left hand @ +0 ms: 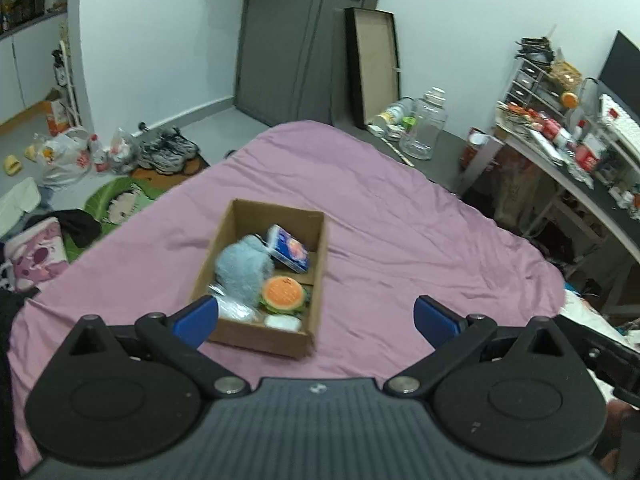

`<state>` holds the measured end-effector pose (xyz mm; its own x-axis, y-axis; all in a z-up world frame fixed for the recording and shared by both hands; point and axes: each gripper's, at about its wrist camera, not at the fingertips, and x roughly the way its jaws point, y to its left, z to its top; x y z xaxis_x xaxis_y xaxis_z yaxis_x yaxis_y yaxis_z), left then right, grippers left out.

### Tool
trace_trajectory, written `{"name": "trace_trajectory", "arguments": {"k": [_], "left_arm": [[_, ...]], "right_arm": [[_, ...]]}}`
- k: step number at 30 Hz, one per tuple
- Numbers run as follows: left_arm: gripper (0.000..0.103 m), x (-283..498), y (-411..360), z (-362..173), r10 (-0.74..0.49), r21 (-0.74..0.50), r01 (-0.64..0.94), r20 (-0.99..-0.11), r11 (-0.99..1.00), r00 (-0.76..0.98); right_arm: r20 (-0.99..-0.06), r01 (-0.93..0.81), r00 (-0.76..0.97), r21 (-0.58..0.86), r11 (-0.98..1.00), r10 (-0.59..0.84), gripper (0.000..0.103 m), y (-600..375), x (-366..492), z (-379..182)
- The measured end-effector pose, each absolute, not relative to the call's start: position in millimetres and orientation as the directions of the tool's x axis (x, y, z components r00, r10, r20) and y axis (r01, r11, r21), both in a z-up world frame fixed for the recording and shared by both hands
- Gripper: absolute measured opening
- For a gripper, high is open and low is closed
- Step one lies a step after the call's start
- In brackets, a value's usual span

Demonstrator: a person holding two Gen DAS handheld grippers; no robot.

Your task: Organize soft objects

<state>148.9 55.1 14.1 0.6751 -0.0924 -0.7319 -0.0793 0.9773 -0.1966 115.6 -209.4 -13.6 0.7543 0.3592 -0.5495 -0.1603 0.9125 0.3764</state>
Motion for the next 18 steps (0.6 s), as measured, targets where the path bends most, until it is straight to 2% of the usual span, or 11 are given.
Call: {"name": "trace_trajectory", "arguments": {"k": [18], "left_arm": [[0.103, 90, 28, 31, -0.028, -0.139, -0.099, -0.706, 0.985, 0.708]], "right_arm": [[-0.539, -0.128, 0.781, 0.356, 0.926, 0.315, 0.103, -266, 61, -12]]}}
